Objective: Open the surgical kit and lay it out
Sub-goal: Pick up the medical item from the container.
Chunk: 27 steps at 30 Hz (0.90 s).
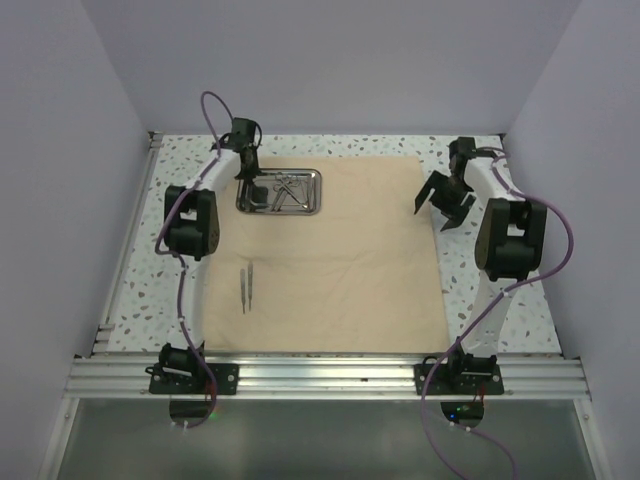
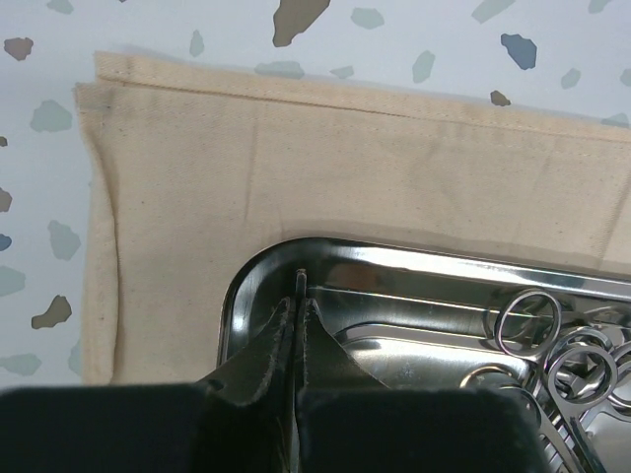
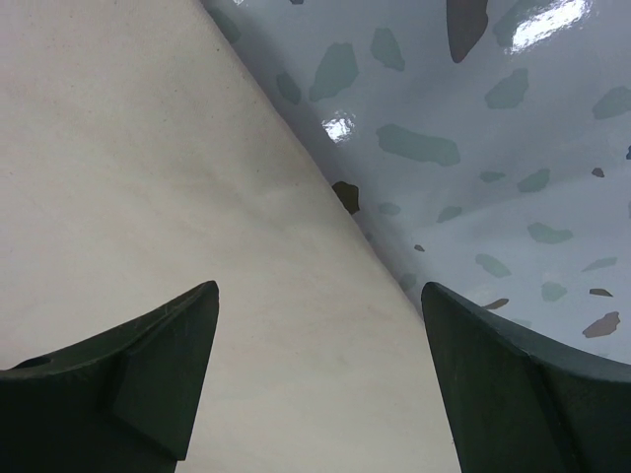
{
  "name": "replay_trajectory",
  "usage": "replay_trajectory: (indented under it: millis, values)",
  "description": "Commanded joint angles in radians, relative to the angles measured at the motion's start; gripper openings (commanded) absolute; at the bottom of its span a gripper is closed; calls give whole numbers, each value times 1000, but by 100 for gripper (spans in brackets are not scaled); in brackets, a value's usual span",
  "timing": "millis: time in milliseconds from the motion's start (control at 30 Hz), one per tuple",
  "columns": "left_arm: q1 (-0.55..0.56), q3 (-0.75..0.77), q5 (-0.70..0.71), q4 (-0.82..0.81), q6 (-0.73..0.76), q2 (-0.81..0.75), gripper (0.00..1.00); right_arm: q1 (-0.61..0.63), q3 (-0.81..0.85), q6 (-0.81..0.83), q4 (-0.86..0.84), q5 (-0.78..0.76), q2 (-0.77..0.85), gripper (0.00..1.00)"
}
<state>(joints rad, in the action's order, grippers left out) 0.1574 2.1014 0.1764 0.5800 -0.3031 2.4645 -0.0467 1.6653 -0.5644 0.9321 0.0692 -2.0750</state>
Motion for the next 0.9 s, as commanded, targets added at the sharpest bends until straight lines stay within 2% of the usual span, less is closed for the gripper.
replay_trajectory:
  millis: [0, 100, 333, 667, 867]
  values:
    - [-10, -55, -37, 77, 2, 44, 0, -2, 47, 1, 27, 11, 1, 87]
    - [-10, -29, -48, 72, 12, 39, 0, -1, 47, 1, 24, 17, -2, 87]
    - [-13, 147, -113, 72, 7, -14, 0, -2, 24, 0, 7, 32, 7, 87]
    - [-16, 86, -140, 53, -13, -151, 0, -1, -18, 1, -7, 41, 50, 87]
    - [-16, -64, -152, 70, -50, -297, 0, -1, -48, 0, -19, 49, 79, 87]
